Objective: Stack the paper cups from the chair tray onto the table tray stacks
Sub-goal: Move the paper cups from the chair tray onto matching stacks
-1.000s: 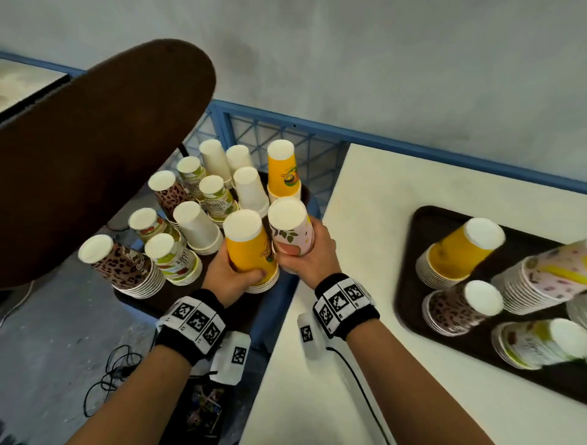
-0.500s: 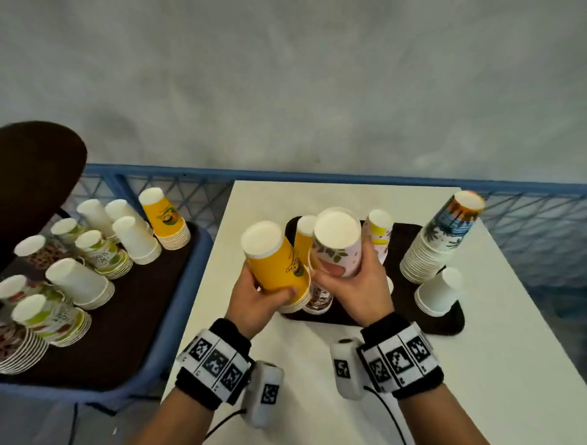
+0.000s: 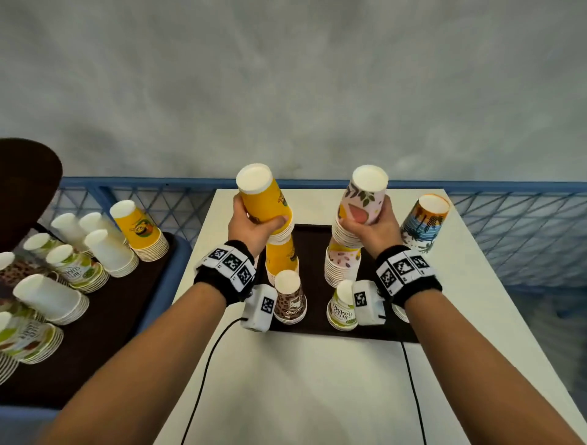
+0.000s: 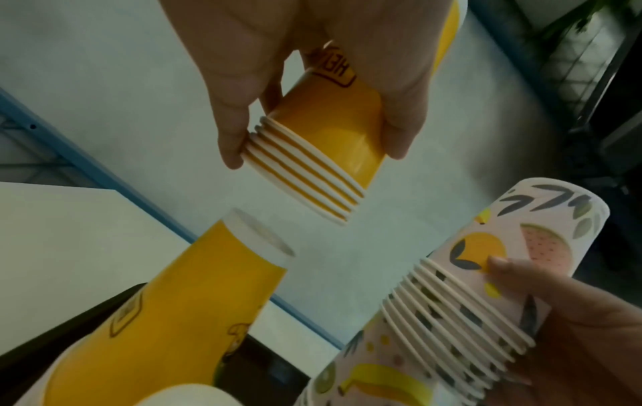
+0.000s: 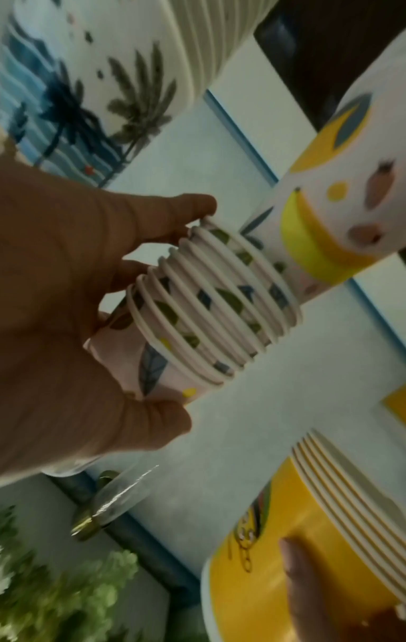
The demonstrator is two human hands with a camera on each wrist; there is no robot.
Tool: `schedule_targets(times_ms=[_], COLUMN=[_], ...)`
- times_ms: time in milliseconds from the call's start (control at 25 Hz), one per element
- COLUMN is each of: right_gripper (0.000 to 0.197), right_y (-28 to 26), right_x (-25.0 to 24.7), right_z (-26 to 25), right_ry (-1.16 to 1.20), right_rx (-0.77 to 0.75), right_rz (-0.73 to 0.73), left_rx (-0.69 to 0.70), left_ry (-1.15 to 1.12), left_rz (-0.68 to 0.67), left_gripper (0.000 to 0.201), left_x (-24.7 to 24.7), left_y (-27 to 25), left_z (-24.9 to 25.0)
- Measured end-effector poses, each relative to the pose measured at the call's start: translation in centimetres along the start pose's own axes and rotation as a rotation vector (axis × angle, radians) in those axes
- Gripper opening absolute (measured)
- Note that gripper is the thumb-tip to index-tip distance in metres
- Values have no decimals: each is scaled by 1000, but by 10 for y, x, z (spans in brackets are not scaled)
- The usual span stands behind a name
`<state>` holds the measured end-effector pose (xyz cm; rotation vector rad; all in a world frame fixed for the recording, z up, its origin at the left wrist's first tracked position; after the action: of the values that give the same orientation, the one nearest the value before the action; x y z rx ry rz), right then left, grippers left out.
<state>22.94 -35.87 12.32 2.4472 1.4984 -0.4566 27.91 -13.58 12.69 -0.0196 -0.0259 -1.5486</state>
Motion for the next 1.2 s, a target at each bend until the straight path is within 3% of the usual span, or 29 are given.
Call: schedule_targets(times_ms=[200, 360, 520, 720, 800, 880, 1000, 1080, 1200], right_gripper=[74, 70, 72, 72, 74, 72, 48, 32, 25], right_y=[14, 22, 18, 11, 3, -14, -56, -87, -127], right_x=[15, 22, 24, 22, 16, 5, 6, 23, 67], right_z=[33, 44, 47, 48, 50, 49, 37, 26, 16], right_ry=[-233, -360, -372, -440, -460, -460, -375, -305, -283], right_rx=[115, 153, 152, 202, 191, 140, -11, -103, -186], right_rz=[-126, -136, -120, -166, -142, -27, 83, -11, -315], left_rx=[-111, -295, -339, -427, -448, -424, -396, -388, -419], left_ry=[202, 488, 472, 622, 578, 541, 458, 397, 307], left_rz=[-35, -185, -185, -301, -250, -168, -107, -82, -47], left_gripper=[88, 90, 90, 86, 82, 76, 60, 49, 36], left_x=[6, 4, 0, -4, -8, -15, -31, -47, -79], left_y=[22, 26, 20, 17, 11, -1, -32, -57, -88], left_z=[-30, -71, -91, -82, -75, -69, -69, -71, -79])
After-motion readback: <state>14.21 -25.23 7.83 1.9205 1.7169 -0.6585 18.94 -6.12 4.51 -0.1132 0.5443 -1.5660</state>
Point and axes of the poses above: each hand's wrist, its own y-axis towards the middle knuckle, its own x-axis out of the palm, z = x × y, the point moved 1 cm from there along y, towards the middle knuckle, and after that the axes turned 9 degrees about -y, right-handed, at the moved point
